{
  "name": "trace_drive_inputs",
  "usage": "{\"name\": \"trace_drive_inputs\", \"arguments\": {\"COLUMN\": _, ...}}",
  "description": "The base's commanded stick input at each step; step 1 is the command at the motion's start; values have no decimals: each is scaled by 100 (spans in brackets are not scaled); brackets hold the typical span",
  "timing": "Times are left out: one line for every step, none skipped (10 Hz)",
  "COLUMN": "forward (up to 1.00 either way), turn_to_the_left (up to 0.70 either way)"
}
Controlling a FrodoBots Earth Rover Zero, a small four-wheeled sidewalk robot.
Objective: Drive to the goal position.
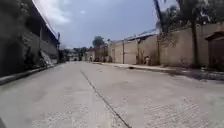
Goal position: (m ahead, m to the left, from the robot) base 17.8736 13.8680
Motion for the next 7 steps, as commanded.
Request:
{"name": "trace_drive_inputs", "arguments": {"forward": 100, "turn_to_the_left": 0}}
{"name": "trace_drive_inputs", "arguments": {"forward": 100, "turn_to_the_left": 0}}
{"name": "trace_drive_inputs", "arguments": {"forward": 100, "turn_to_the_left": 0}}
{"name": "trace_drive_inputs", "arguments": {"forward": 100, "turn_to_the_left": 0}}
{"name": "trace_drive_inputs", "arguments": {"forward": 100, "turn_to_the_left": 0}}
{"name": "trace_drive_inputs", "arguments": {"forward": 100, "turn_to_the_left": 0}}
{"name": "trace_drive_inputs", "arguments": {"forward": 100, "turn_to_the_left": 0}}
